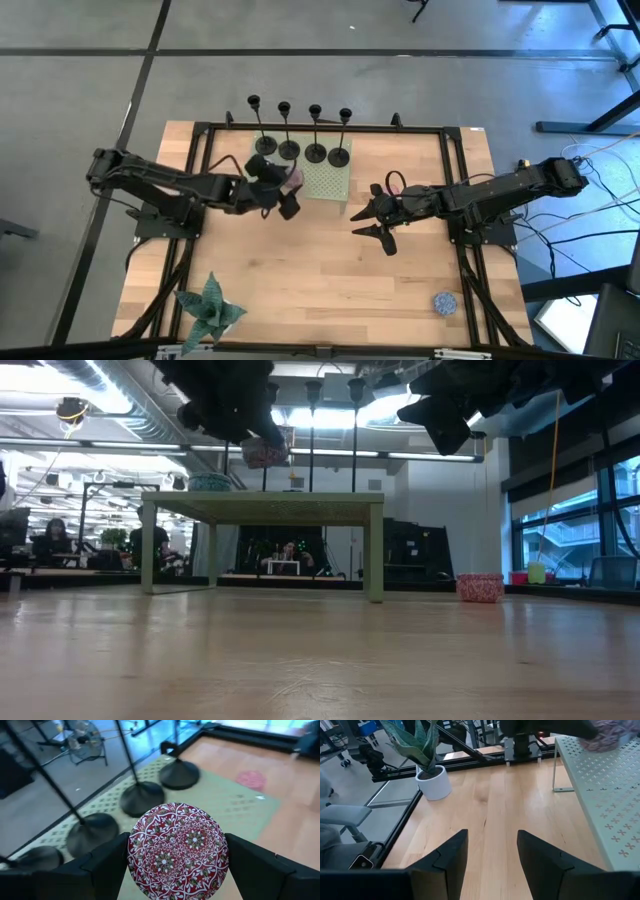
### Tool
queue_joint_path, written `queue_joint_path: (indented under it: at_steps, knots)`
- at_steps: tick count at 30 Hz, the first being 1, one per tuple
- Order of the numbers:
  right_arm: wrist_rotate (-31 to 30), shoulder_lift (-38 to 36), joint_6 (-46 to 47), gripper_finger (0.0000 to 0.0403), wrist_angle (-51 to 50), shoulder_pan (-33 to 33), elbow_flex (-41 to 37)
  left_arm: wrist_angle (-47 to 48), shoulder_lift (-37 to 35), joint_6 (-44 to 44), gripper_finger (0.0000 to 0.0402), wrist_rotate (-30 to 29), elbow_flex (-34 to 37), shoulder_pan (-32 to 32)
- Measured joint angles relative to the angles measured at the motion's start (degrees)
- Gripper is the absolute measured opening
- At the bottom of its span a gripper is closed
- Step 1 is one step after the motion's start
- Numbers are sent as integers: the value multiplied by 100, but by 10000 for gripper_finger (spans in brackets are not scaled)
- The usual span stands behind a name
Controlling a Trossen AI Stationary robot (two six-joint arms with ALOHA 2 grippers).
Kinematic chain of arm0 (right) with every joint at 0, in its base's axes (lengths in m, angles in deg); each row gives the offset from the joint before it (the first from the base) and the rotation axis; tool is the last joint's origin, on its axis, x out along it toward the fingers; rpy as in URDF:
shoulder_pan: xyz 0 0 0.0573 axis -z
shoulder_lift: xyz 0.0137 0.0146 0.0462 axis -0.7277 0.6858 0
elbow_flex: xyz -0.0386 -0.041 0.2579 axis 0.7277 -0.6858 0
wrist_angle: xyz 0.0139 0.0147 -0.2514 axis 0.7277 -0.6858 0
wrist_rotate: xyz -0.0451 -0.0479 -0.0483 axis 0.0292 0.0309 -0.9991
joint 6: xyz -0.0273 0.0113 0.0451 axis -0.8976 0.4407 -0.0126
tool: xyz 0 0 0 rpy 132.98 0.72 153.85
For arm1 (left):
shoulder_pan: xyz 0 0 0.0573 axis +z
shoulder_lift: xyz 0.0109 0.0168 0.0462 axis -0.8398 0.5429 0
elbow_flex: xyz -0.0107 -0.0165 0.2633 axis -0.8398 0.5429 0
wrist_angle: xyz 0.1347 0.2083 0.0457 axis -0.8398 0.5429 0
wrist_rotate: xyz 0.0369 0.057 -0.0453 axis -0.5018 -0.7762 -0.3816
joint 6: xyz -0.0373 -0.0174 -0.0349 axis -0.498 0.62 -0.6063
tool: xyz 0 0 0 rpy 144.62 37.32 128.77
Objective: Pick & Place candle stick holders
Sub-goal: Put the dark red candle on the shelf aligned with the other candle
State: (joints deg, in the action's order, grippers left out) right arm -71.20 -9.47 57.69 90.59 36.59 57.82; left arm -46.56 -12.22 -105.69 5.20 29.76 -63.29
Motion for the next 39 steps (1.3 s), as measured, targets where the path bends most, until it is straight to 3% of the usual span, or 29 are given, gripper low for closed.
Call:
queue_joint_path:
  at_steps: [8, 20, 39]
  knots:
    - [0, 0, 2, 175, 0, 0, 0, 610, 0, -333, 302, 299, 0, 499]
    - [0, 0, 2, 175, -2, 0, 0, 625, 0, -343, 302, 771, 0, 941]
    - [-9, 0, -13, 175, -2, 0, 0, 633, 0, -343, 302, 791, 0, 1010]
